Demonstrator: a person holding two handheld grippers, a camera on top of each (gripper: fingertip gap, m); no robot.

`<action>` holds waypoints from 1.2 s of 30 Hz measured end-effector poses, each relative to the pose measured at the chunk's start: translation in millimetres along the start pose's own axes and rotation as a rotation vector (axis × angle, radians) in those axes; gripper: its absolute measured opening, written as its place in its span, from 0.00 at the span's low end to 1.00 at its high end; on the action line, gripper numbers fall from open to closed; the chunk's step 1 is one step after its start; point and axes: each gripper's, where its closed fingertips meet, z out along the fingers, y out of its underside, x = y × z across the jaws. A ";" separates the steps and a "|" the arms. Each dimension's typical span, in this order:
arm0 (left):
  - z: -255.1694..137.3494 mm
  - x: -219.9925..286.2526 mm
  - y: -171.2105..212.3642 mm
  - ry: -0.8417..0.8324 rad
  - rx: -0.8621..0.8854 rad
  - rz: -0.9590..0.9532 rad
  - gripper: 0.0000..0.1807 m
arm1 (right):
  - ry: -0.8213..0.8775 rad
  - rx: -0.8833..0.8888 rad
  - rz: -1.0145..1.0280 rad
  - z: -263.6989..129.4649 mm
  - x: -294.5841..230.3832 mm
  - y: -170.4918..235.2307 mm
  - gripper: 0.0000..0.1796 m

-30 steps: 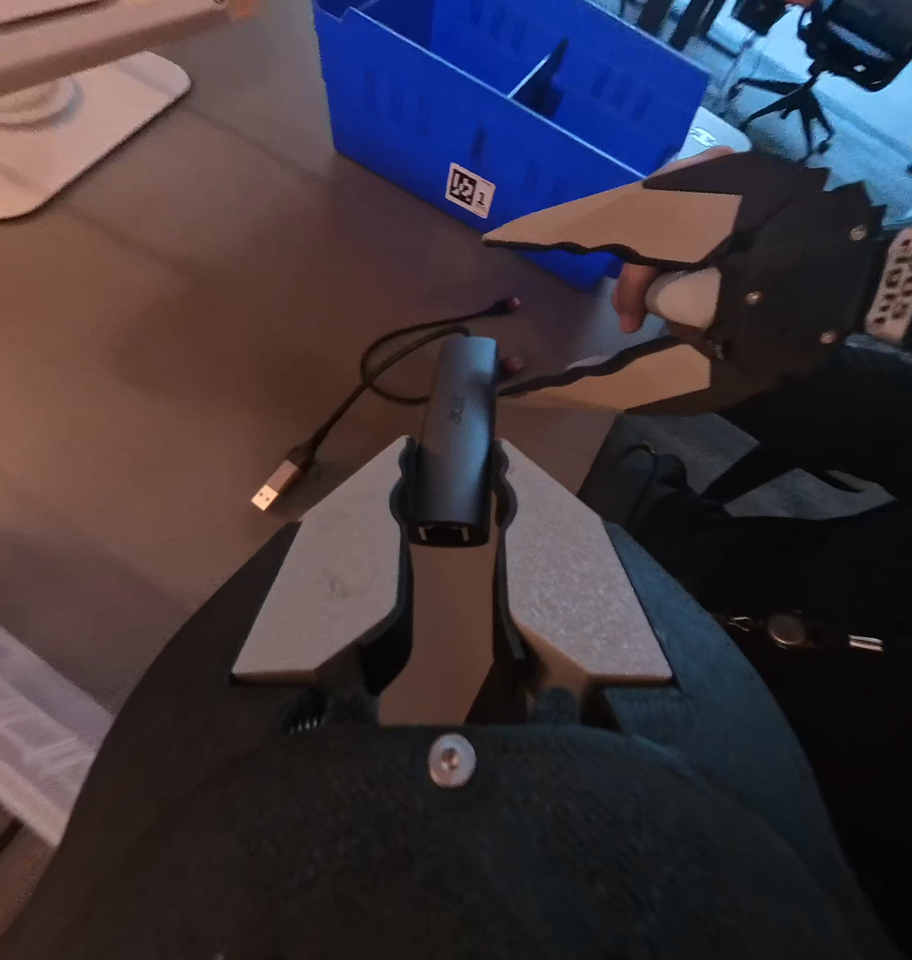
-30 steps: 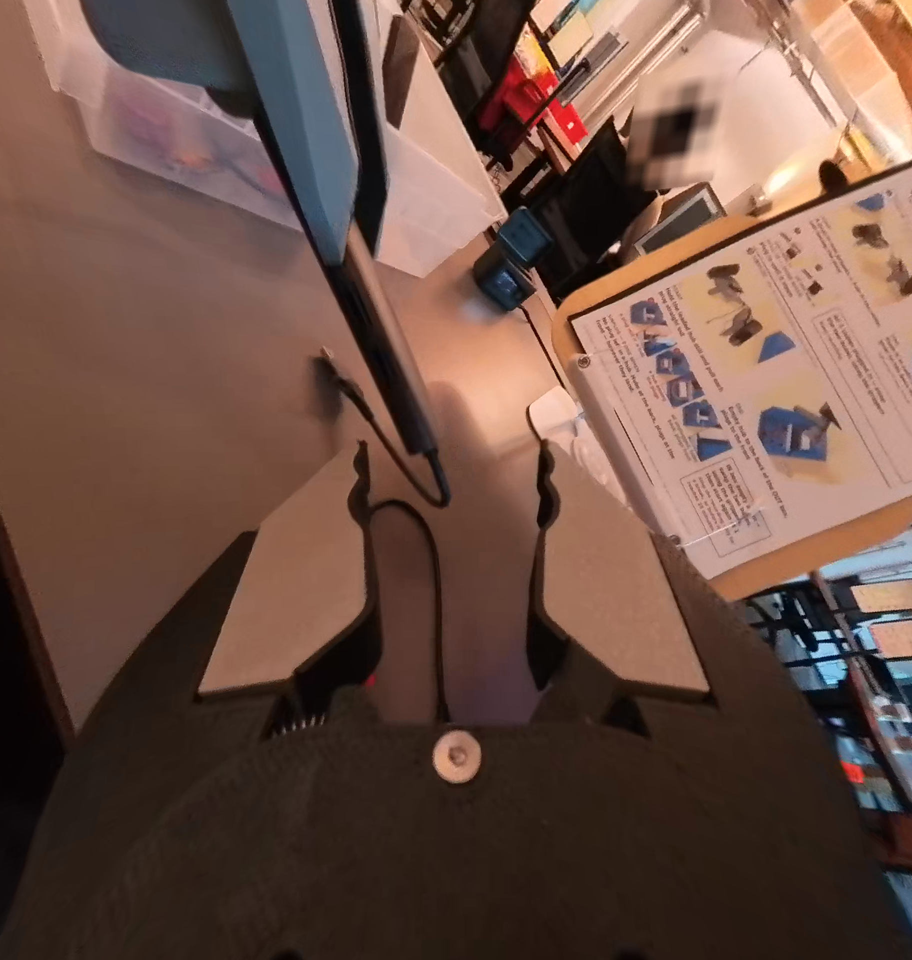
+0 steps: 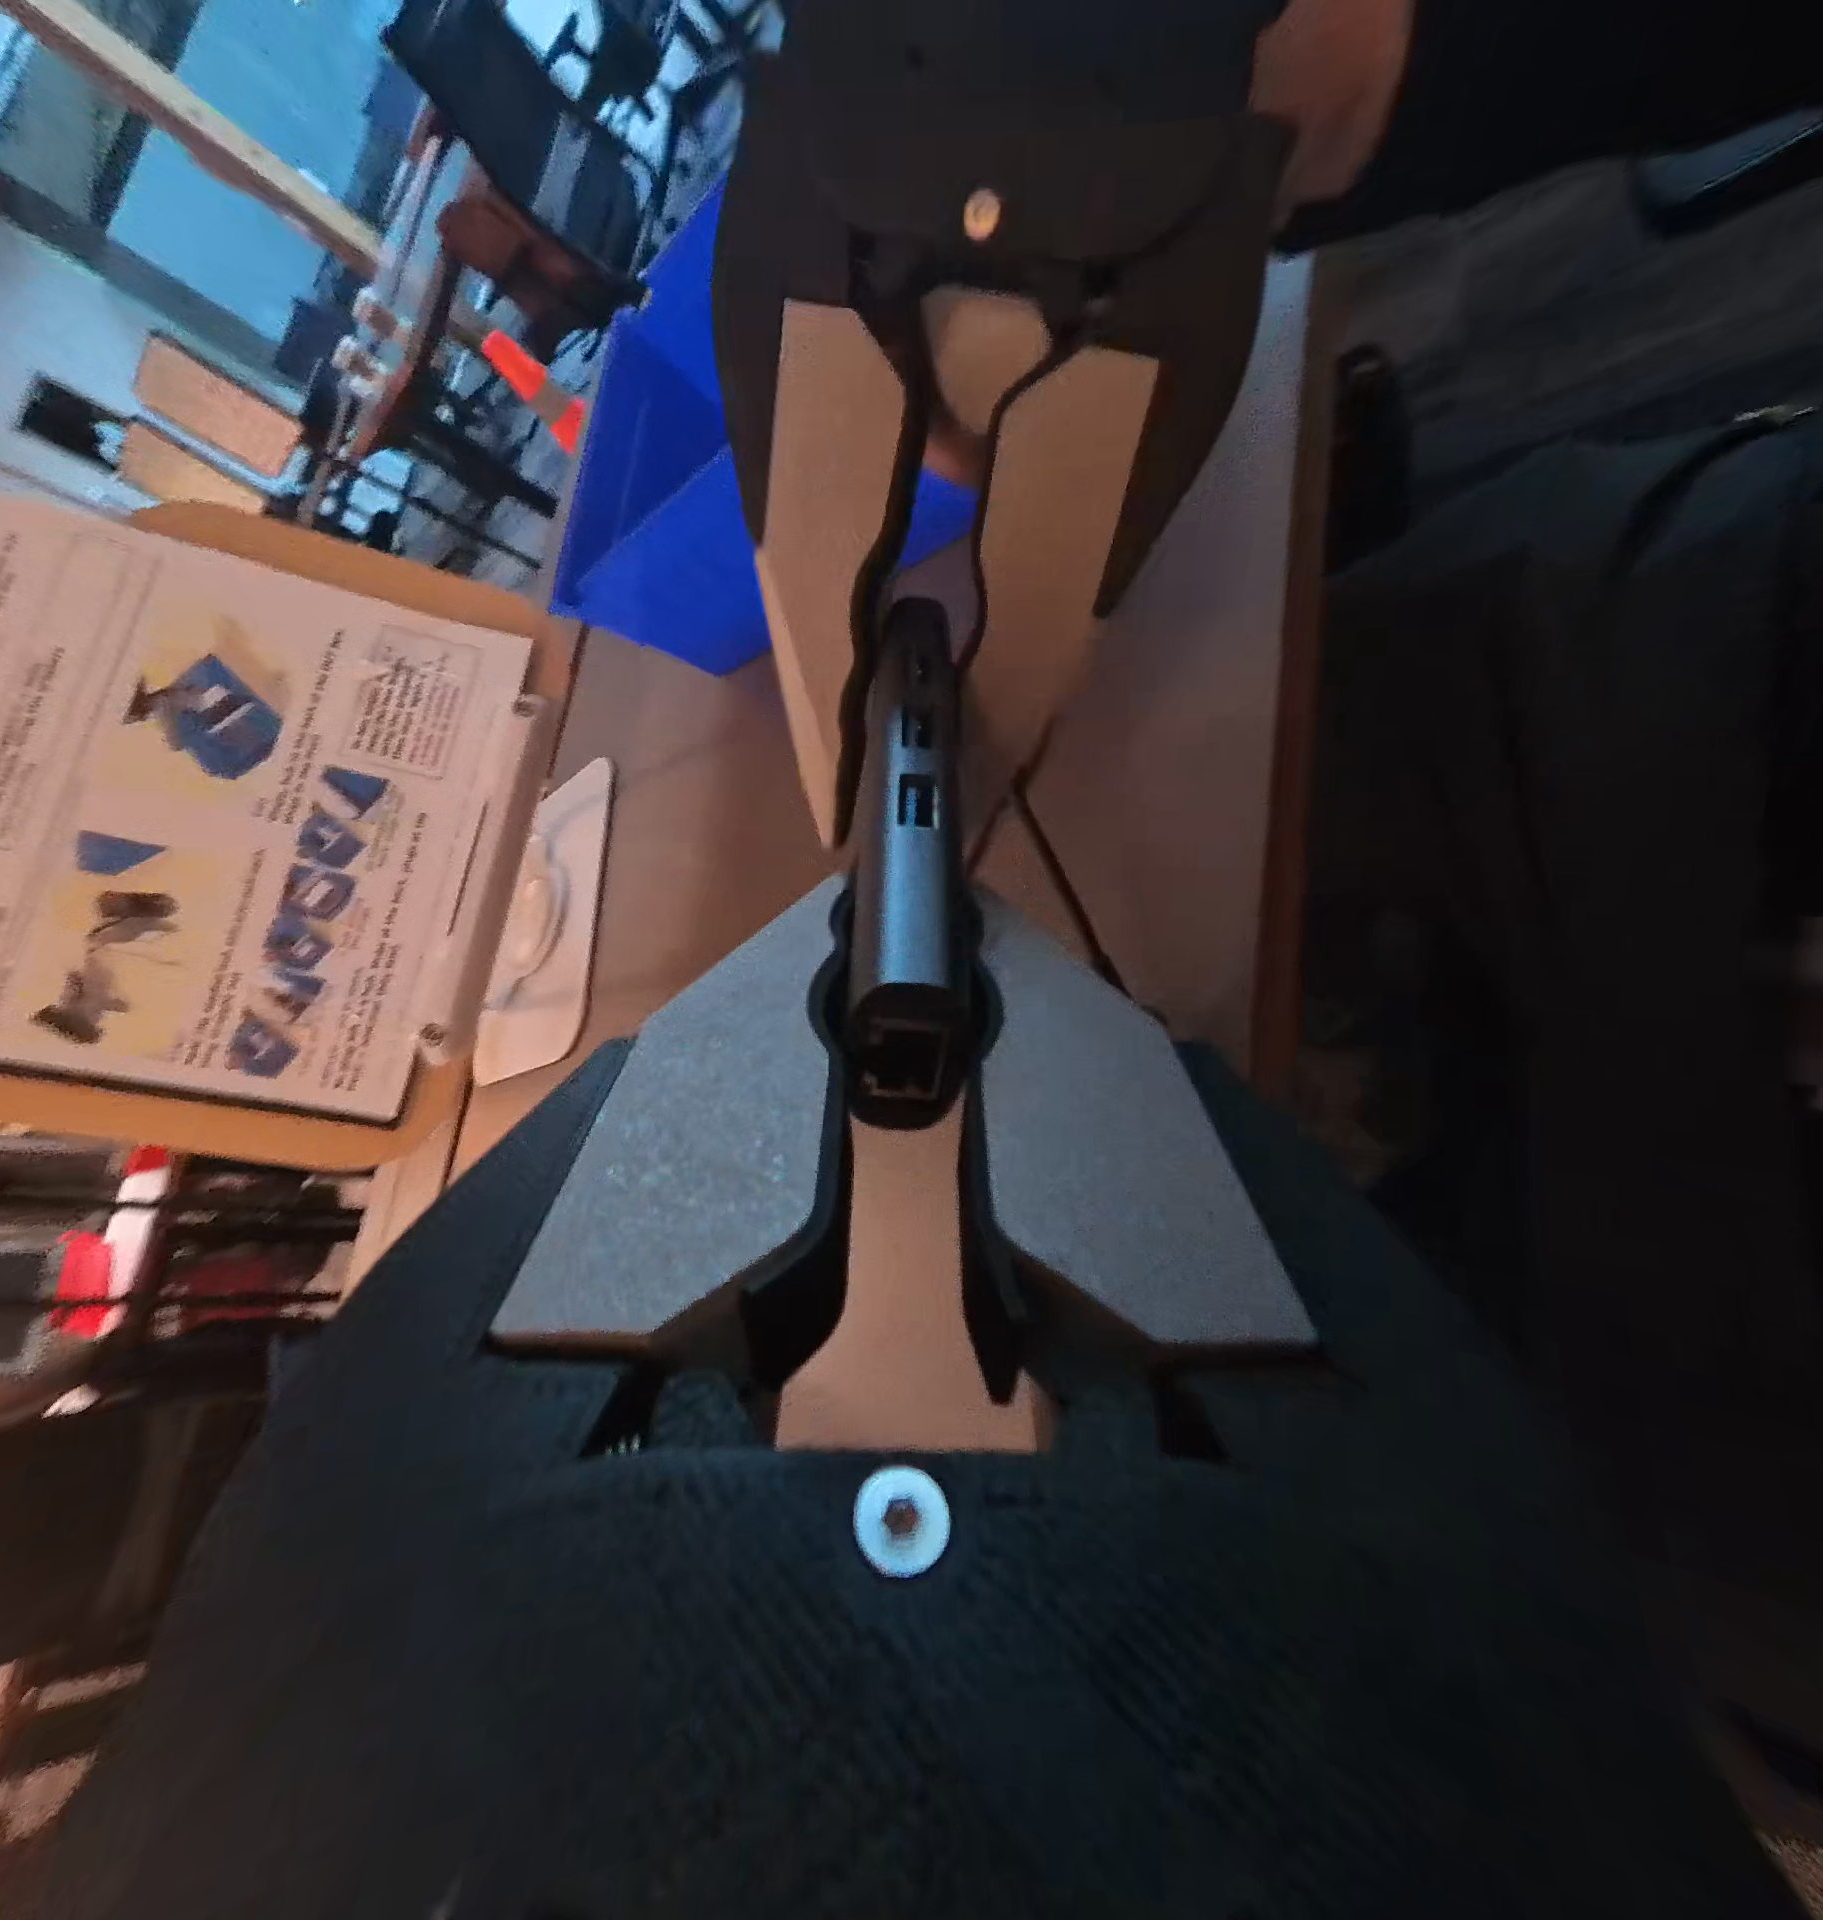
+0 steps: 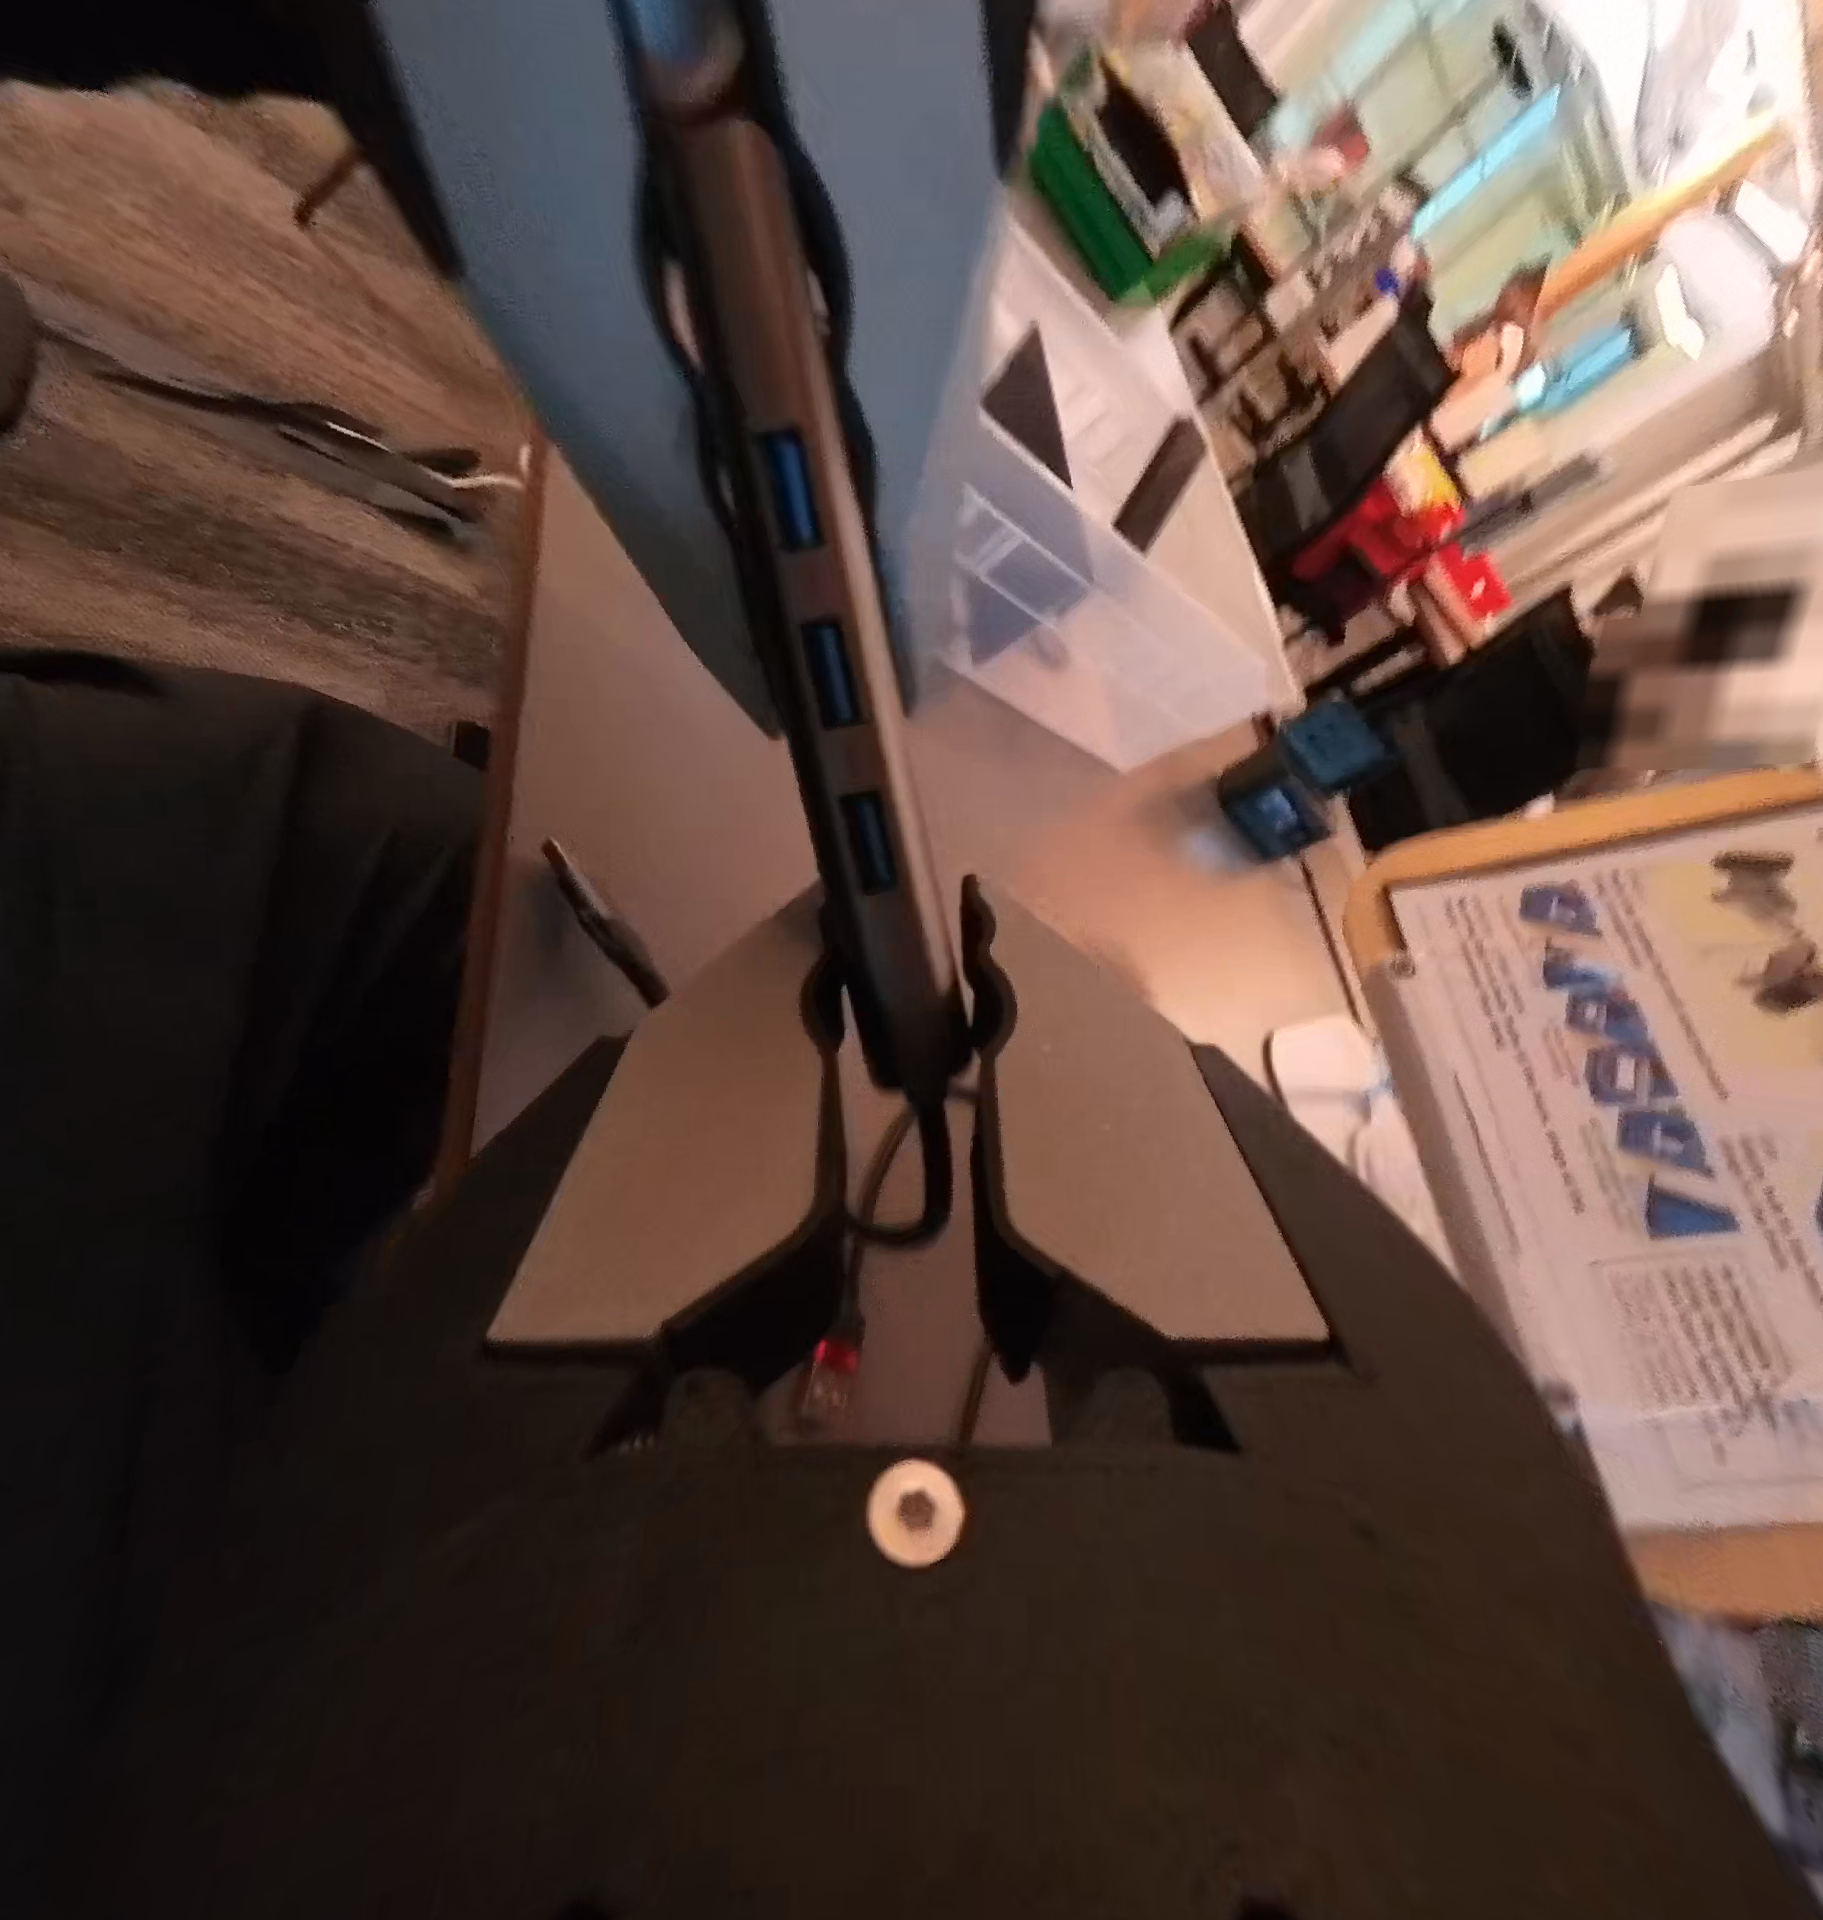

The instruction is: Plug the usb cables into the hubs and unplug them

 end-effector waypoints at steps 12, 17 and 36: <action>-5.0 -60.7 64.0 -0.369 -0.241 0.079 0.07 | -0.021 -0.467 0.504 -40.1 19.4 98.1 0.18; 22.0 -34.7 87.0 -0.210 -0.282 0.009 0.07 | -0.094 -0.567 0.527 -12.1 -8.6 116.5 0.14; 60.7 -12.5 116.7 -0.050 -0.181 -0.355 0.07 | 0.173 -0.341 0.627 -34.1 57.4 94.1 0.01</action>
